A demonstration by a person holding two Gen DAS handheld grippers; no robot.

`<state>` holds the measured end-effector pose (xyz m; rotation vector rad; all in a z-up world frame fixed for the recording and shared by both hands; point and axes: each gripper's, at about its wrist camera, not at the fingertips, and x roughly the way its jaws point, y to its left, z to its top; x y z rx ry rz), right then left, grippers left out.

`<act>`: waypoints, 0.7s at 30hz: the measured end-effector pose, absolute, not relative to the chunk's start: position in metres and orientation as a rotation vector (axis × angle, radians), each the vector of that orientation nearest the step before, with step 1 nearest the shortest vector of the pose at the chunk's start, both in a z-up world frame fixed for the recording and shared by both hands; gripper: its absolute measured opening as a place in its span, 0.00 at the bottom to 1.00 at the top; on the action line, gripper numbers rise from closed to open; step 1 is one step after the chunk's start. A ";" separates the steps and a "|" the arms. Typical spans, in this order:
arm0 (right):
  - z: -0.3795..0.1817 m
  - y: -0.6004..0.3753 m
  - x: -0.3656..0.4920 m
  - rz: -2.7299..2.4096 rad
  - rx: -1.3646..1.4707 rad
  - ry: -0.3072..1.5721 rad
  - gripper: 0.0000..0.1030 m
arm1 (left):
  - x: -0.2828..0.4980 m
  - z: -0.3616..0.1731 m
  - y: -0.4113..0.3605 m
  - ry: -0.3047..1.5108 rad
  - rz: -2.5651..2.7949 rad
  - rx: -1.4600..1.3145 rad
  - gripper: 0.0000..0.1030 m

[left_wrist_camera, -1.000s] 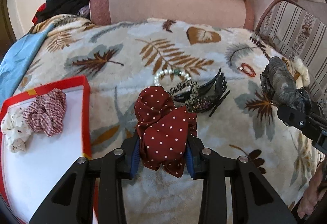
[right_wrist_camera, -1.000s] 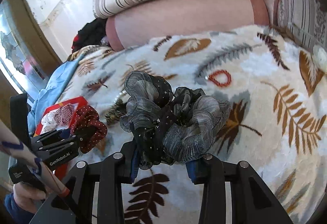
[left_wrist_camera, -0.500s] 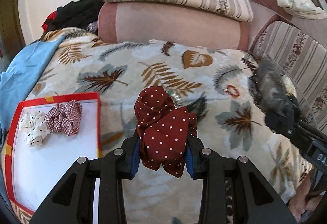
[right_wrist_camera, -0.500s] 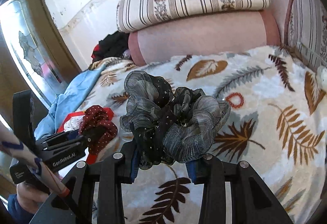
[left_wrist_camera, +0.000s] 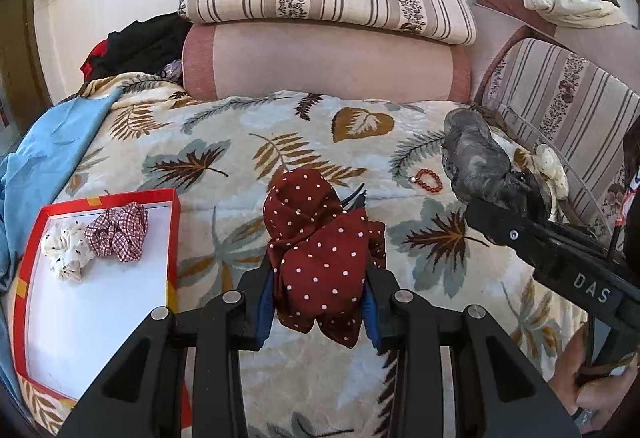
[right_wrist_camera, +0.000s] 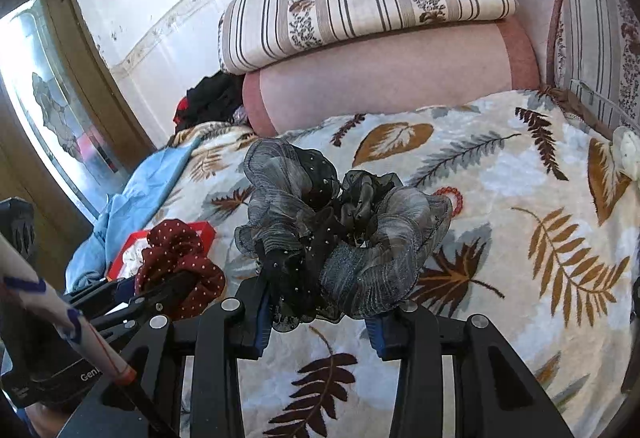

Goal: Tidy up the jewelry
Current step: 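Carry the red scrunchie in the left tool to the tray while the right tool carries the grey one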

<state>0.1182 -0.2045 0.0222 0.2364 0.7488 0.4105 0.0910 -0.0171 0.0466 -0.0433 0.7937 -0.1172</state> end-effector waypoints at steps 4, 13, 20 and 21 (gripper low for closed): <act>0.011 -0.198 0.124 0.394 0.217 0.771 0.41 | 0.100 0.030 -0.009 0.799 -0.114 -0.055 0.33; -0.008 -0.178 0.137 0.393 0.192 0.832 0.41 | 0.117 -0.002 0.018 0.813 -0.117 -0.117 0.33; -0.009 -0.155 0.133 0.409 0.111 0.794 0.41 | 0.120 -0.006 0.032 0.787 -0.069 -0.091 0.33; -0.011 -0.151 0.132 0.407 0.092 0.786 0.41 | 0.119 -0.005 0.033 0.782 -0.062 -0.089 0.33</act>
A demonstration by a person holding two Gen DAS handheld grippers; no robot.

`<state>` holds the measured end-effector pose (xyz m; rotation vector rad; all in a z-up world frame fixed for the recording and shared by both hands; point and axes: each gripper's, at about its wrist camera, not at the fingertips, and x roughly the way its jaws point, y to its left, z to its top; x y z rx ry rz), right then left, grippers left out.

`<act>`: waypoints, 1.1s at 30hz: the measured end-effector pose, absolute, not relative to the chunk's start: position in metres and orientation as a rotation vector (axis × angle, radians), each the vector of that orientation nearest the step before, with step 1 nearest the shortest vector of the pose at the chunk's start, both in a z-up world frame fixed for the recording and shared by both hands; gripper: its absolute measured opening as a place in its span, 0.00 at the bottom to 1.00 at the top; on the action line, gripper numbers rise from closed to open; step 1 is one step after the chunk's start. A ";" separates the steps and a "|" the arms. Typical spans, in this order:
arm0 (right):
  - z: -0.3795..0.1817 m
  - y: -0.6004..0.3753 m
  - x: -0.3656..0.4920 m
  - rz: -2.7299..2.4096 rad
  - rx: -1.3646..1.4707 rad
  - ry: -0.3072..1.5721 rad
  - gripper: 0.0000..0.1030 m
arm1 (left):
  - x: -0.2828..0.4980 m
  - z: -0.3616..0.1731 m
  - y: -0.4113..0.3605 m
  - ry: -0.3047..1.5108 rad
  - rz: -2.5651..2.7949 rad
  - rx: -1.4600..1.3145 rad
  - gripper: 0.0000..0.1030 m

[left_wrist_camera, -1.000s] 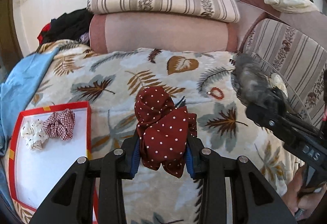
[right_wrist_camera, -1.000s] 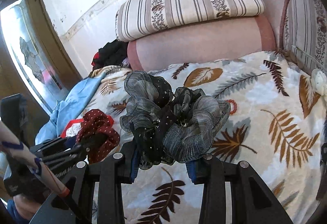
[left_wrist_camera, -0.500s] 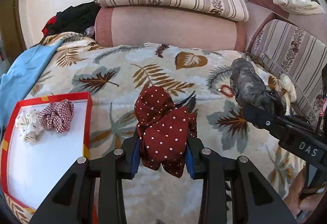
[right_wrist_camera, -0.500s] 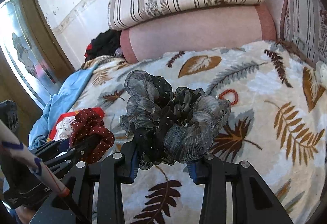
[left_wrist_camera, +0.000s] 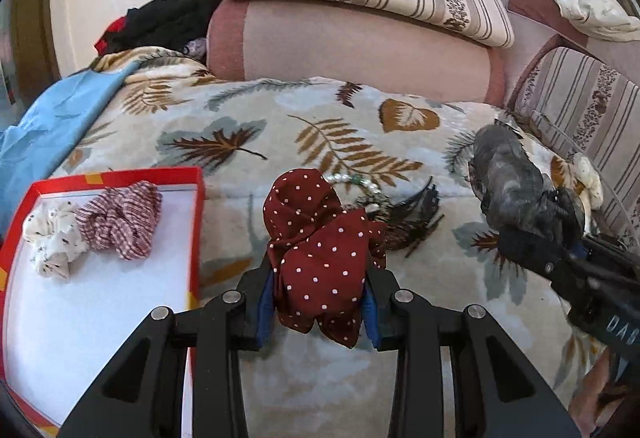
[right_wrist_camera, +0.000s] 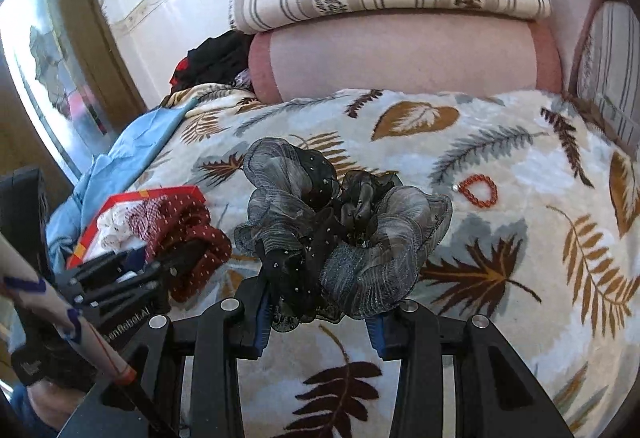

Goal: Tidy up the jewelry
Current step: 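Carry the red scrunchie in the left tool to the tray while the right tool carries the grey one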

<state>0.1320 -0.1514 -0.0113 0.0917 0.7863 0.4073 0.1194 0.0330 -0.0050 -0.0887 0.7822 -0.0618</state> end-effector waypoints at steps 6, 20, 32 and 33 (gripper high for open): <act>-0.023 -0.139 0.133 0.383 0.039 0.808 0.41 | 0.122 -0.002 0.042 0.769 -0.034 -0.084 0.33; -0.016 -0.092 0.113 0.316 -0.130 0.812 0.42 | 0.115 0.015 0.081 0.729 0.016 -0.141 0.33; 0.011 -0.045 0.081 0.362 -0.184 0.788 0.43 | 0.082 0.028 0.145 0.666 0.119 -0.138 0.33; 0.011 -0.040 0.080 0.367 -0.189 0.788 0.43 | 0.080 0.027 0.152 0.667 0.130 -0.137 0.33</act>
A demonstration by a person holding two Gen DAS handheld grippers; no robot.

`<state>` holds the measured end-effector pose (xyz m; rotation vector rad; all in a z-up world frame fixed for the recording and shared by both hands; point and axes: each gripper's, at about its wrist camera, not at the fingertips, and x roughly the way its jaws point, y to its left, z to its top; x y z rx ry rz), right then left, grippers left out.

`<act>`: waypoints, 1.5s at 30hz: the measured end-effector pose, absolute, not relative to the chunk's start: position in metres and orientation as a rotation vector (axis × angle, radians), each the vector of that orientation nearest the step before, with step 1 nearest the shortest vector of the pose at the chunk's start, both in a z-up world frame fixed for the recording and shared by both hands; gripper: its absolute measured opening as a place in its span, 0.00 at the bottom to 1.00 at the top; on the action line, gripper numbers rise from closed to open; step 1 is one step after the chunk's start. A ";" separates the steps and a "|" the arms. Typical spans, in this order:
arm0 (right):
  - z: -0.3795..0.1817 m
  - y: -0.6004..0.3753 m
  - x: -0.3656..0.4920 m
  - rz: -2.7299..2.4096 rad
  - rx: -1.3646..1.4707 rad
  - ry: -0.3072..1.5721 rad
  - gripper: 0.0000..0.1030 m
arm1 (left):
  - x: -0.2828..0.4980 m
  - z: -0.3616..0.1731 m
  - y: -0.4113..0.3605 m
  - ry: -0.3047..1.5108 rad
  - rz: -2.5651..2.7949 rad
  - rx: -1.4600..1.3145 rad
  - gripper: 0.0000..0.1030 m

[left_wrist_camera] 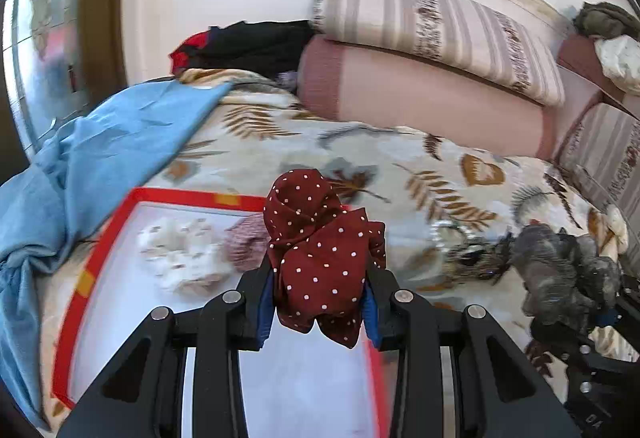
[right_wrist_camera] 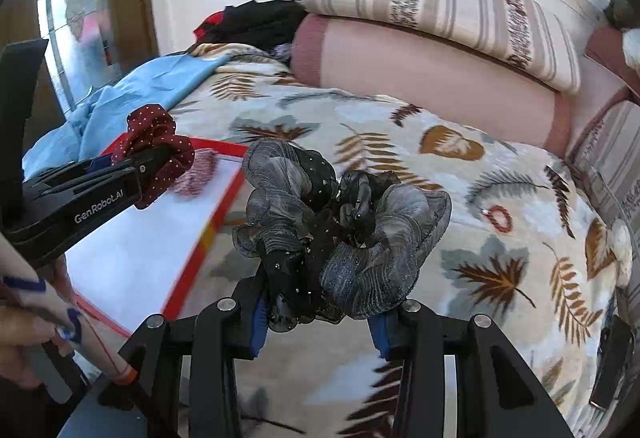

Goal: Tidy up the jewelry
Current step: 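Carry the red scrunchie in the left tool to the tray while the right tool carries the grey one, then lower both scrunchies into the tray and open both tools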

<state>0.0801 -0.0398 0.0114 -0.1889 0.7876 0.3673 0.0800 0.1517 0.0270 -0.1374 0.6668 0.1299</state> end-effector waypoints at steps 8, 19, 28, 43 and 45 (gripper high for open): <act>0.008 0.005 0.080 0.412 -0.222 0.803 0.43 | 0.067 0.023 0.205 0.673 0.211 -0.155 0.34; -0.001 0.065 0.094 0.540 -0.199 0.865 0.43 | 0.063 0.009 0.267 0.746 0.326 -0.242 0.33; -0.030 0.104 0.110 0.594 -0.202 0.962 0.43 | 0.079 -0.013 0.267 0.842 0.353 -0.244 0.33; -0.053 0.115 0.130 0.583 -0.195 1.009 0.52 | 0.086 -0.022 0.270 0.877 0.370 -0.263 0.38; -0.054 0.115 0.130 0.588 -0.192 1.009 0.60 | 0.087 -0.022 0.270 0.879 0.374 -0.266 0.43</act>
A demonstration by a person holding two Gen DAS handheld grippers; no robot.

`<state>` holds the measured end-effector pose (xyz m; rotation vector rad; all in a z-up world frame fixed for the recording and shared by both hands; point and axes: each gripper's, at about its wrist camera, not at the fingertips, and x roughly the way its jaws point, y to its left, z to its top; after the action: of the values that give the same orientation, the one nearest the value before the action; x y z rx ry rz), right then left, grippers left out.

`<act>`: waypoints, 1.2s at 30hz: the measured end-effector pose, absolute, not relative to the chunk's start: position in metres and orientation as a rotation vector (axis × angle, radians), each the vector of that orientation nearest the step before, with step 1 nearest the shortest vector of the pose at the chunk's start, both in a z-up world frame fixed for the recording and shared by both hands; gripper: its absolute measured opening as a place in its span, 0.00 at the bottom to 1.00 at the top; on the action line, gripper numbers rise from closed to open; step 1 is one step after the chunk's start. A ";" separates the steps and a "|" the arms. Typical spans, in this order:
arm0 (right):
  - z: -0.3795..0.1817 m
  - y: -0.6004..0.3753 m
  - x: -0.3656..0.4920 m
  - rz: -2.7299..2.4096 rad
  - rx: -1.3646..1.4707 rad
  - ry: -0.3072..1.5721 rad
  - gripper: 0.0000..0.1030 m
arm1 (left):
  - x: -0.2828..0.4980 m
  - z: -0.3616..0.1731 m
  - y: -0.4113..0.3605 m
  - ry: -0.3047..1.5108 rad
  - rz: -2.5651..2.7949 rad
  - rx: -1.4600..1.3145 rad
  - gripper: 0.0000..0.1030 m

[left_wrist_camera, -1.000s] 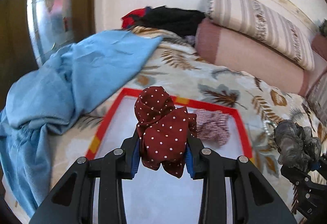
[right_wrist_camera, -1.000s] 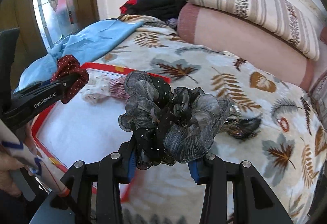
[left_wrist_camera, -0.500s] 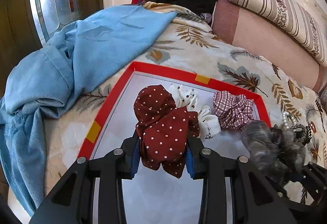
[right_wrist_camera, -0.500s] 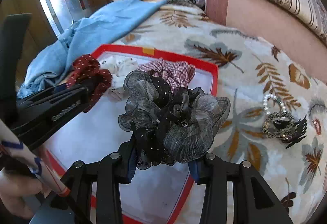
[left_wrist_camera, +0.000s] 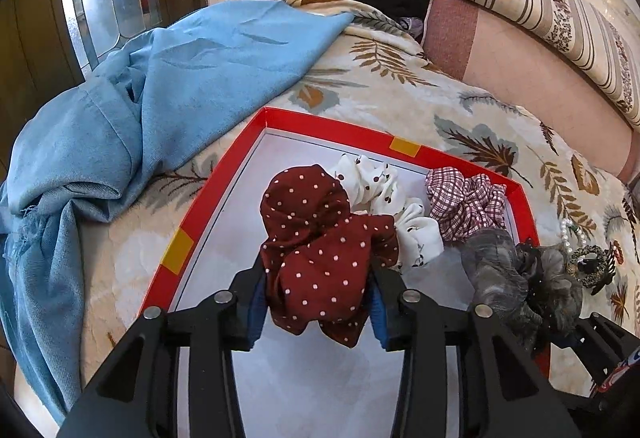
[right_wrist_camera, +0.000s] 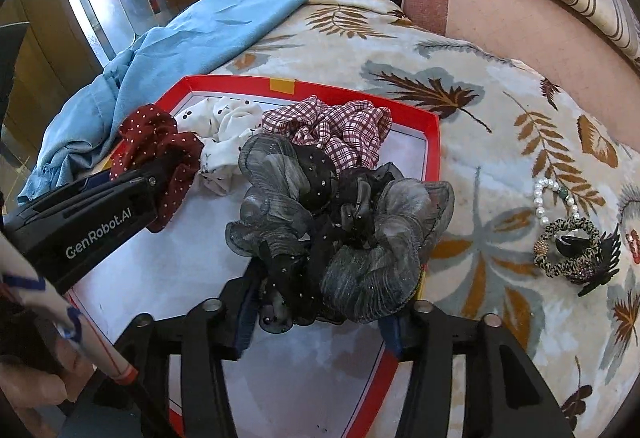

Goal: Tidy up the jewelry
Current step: 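Lower both scrunchies into the tray and open both tools, then lift both open tools away from the tray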

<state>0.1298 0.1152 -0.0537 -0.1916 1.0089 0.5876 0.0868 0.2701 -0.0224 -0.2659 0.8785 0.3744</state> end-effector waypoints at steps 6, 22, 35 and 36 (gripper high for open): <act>-0.051 0.112 0.128 0.601 -0.179 0.999 0.73 | 0.087 -0.022 0.272 0.873 0.382 -0.280 0.51; -0.024 0.090 0.109 0.642 -0.129 0.954 0.79 | 0.078 -0.001 0.267 0.751 0.373 -0.318 0.61; 0.007 0.018 0.096 0.633 0.002 0.885 0.79 | 0.074 0.007 0.251 0.674 0.356 -0.293 0.61; 0.009 0.009 0.097 0.622 0.014 0.879 0.79 | 0.073 0.009 0.247 0.665 0.351 -0.285 0.61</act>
<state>0.0966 0.0087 0.0090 0.0143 0.8787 0.6222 0.0730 0.2472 0.0088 -0.2855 0.6646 0.3506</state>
